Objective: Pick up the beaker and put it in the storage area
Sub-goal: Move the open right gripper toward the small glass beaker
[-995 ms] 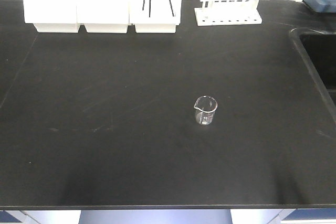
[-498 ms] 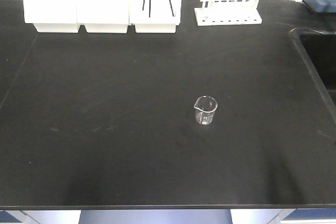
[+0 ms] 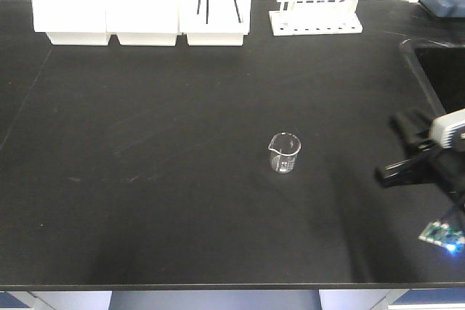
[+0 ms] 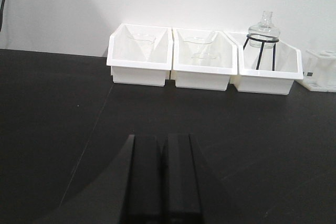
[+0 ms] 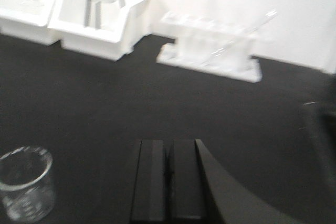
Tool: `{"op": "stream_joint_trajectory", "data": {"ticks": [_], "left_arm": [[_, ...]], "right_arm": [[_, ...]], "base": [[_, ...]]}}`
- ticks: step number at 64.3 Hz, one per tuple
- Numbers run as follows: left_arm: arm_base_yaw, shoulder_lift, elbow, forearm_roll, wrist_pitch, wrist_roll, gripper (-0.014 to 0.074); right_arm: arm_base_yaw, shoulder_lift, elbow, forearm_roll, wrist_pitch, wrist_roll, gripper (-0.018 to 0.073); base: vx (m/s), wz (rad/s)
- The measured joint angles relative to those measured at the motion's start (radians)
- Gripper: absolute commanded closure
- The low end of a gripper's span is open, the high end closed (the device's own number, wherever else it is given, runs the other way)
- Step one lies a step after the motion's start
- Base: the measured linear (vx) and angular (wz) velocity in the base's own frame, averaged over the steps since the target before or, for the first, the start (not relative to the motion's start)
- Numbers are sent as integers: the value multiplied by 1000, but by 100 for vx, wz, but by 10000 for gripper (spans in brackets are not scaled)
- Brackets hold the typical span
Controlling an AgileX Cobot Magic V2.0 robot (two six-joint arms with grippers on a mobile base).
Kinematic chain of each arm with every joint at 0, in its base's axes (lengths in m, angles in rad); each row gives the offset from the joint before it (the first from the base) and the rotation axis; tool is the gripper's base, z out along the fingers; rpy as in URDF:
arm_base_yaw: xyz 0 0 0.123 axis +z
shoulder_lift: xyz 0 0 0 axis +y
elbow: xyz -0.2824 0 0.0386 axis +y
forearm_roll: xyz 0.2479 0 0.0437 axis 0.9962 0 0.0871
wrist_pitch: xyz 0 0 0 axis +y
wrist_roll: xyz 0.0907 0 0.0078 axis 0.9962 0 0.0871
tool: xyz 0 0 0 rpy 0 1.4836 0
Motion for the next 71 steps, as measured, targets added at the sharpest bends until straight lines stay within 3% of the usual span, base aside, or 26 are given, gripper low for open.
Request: {"op": "stream_joint_trajectory", "data": {"ticks": [15, 27, 53, 62, 71], "left_arm": [[0, 0, 0, 0, 0, 0, 603], [0, 0, 0, 0, 0, 0, 603], [0, 0, 0, 0, 0, 0, 603], [0, 0, 0, 0, 0, 0, 603], [0, 0, 0, 0, 0, 0, 603]], "right_arm": [[0, 268, -4, -209, -244, 11, 155], [0, 437, -10, -225, -366, 10, -69], [0, 714, -33, -300, -401, -106, -48], [0, 728, -84, -377, -403, -109, -39], [0, 729, -137, -389, -405, -94, -36]], "base": [[0, 0], [0, 0], [0, 0], [0, 0], [0, 0]]}}
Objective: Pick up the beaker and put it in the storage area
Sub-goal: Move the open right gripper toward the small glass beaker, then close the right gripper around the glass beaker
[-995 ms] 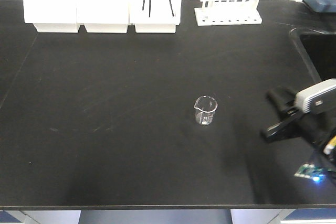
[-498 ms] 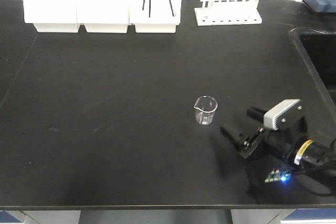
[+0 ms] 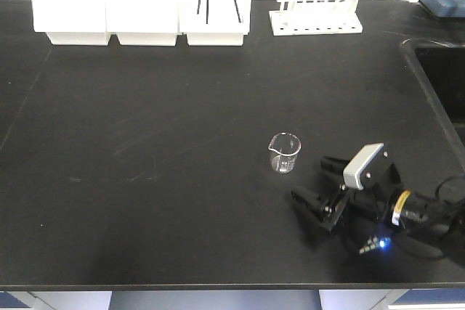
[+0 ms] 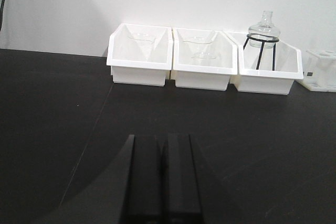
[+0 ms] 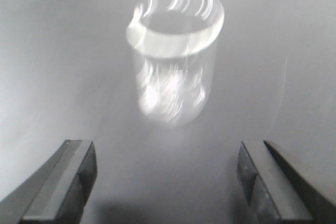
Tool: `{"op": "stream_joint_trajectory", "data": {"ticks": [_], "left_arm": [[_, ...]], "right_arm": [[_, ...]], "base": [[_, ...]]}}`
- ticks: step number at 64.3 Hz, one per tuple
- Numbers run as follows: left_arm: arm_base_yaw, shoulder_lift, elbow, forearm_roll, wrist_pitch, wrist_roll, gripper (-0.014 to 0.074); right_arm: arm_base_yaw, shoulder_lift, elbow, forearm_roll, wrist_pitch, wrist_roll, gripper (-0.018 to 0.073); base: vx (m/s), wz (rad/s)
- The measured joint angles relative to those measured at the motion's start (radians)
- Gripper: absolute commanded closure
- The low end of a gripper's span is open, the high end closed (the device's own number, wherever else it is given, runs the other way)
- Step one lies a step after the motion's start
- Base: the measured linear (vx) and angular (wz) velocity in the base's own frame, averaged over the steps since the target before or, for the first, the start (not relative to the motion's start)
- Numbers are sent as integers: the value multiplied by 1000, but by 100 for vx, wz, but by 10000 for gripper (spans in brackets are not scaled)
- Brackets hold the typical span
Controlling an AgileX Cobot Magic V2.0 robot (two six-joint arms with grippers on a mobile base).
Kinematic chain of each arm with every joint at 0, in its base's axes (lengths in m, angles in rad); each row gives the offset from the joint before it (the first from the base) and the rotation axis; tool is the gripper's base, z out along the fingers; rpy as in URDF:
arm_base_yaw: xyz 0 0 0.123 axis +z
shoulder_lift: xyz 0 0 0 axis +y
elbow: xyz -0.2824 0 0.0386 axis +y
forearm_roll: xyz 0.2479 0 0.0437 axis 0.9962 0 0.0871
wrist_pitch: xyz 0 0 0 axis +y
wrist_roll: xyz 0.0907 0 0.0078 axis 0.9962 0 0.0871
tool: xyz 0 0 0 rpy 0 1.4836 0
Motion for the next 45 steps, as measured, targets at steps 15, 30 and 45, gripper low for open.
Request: {"op": "stream_joint_trajectory", "data": {"ticks": [15, 30, 45], "left_arm": [[0, 0, 0, 0, 0, 0, 603], [0, 0, 0, 0, -1, 0, 603], [0, 0, 0, 0, -1, 0, 603]], "right_arm": [[31, 14, -77, -4, -2, 50, -36], [129, 64, -137, 33, -3, 52, -36], [139, 75, -138, 89, -3, 48, -36]], "base": [[0, 0], [0, 0], [0, 0]]}}
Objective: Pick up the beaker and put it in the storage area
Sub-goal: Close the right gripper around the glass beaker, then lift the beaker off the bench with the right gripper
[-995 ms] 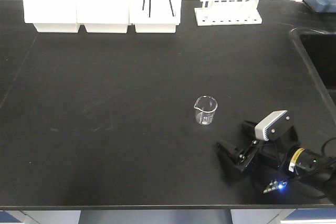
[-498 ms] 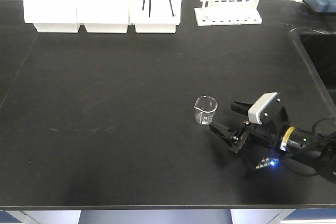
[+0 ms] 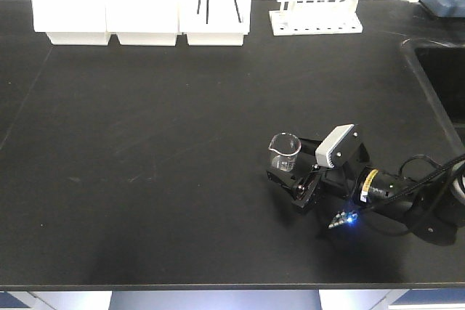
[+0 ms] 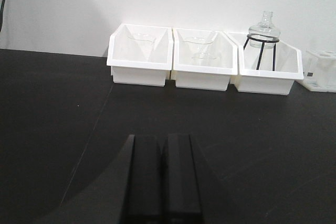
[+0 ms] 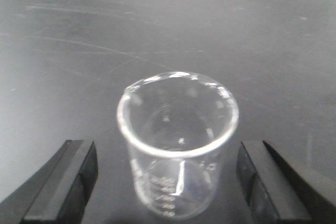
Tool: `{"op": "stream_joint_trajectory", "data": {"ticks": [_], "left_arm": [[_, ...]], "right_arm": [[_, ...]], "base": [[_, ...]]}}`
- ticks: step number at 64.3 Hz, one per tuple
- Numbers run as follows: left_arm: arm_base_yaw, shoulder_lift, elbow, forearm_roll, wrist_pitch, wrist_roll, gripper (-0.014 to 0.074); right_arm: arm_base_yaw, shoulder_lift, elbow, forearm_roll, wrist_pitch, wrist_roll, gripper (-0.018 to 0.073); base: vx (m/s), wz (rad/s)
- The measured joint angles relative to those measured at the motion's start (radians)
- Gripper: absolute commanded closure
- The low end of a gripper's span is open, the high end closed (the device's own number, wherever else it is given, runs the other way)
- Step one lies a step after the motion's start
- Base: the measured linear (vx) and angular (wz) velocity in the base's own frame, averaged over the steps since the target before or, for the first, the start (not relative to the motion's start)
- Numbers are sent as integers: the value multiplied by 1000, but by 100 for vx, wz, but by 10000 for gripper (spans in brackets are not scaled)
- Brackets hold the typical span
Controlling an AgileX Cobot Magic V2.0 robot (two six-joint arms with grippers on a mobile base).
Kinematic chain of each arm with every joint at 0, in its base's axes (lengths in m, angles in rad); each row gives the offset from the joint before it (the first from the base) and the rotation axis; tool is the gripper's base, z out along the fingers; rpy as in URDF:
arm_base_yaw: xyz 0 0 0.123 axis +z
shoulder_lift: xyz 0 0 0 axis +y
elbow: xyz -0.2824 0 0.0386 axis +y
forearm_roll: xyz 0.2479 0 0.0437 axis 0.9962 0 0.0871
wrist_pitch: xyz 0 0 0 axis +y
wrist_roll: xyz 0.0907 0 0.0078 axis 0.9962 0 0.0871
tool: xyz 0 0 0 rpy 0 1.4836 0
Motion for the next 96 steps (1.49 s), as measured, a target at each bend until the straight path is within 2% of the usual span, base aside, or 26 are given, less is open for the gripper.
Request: {"op": "stream_joint_trajectory", "data": {"ticks": [38, 48, 71, 87, 96], "left_arm": [[0, 0, 0, 0, -7, 0, 603], [0, 0, 0, 0, -7, 0, 603], [0, 0, 0, 0, -7, 0, 603], [0, 0, 0, 0, -7, 0, 603], [0, 0, 0, 0, -7, 0, 603]], "right_arm": [[0, 55, -54, 19, 0, -2, -36], [0, 55, -78, -4, 0, 2, -5], [0, 55, -103, -8, 0, 9, 155], [0, 55, -104, -11, 0, 9, 329], [0, 55, -104, -11, 0, 9, 355]], "base": [[0, 0], [0, 0], [0, 0], [0, 0], [0, 0]]}}
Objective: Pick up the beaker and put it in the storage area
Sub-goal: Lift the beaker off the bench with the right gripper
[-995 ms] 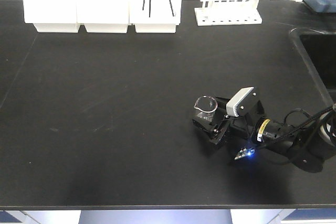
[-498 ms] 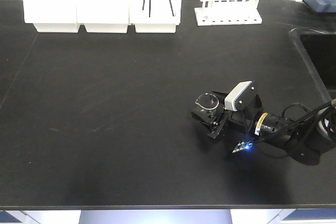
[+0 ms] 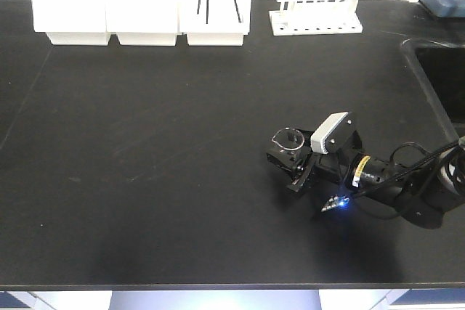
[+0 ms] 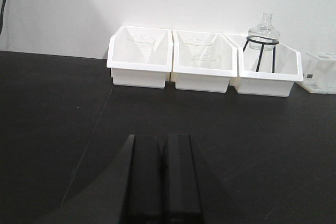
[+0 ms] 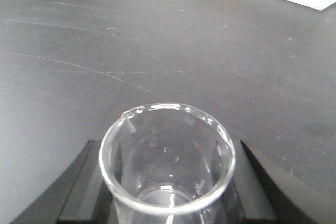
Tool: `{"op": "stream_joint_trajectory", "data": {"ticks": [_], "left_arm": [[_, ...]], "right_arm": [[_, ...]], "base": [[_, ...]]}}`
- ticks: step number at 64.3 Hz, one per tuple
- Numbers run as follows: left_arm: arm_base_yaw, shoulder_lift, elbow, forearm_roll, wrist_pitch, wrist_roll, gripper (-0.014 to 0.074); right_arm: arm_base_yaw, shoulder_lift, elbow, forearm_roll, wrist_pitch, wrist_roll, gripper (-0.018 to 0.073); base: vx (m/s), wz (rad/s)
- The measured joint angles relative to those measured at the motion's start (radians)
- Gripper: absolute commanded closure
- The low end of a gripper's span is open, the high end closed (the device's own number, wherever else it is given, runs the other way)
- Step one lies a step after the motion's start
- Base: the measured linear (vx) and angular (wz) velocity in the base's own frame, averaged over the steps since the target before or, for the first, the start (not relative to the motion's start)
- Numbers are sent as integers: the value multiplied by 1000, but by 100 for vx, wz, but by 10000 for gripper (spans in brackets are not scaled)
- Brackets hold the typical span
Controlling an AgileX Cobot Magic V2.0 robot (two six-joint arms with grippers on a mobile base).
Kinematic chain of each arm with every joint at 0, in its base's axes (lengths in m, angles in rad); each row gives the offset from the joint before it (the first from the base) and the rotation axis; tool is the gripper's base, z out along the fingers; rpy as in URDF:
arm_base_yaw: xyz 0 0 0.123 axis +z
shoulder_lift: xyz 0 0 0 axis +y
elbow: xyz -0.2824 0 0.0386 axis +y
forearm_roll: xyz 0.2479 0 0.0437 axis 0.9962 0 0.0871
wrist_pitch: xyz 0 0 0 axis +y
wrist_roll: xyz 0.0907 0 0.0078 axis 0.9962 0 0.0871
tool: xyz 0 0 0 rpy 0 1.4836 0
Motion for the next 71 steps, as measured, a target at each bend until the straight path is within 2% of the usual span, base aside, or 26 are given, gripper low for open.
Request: {"op": "stream_joint_trajectory", "data": {"ticks": [29, 71], "left_arm": [[0, 0, 0, 0, 0, 0, 603], [0, 0, 0, 0, 0, 0, 603]], "right_arm": [[0, -118, 0, 0, 7, 58, 316], [0, -318, 1, -7, 4, 104, 315]], "base": [[0, 0], [0, 0]]}}
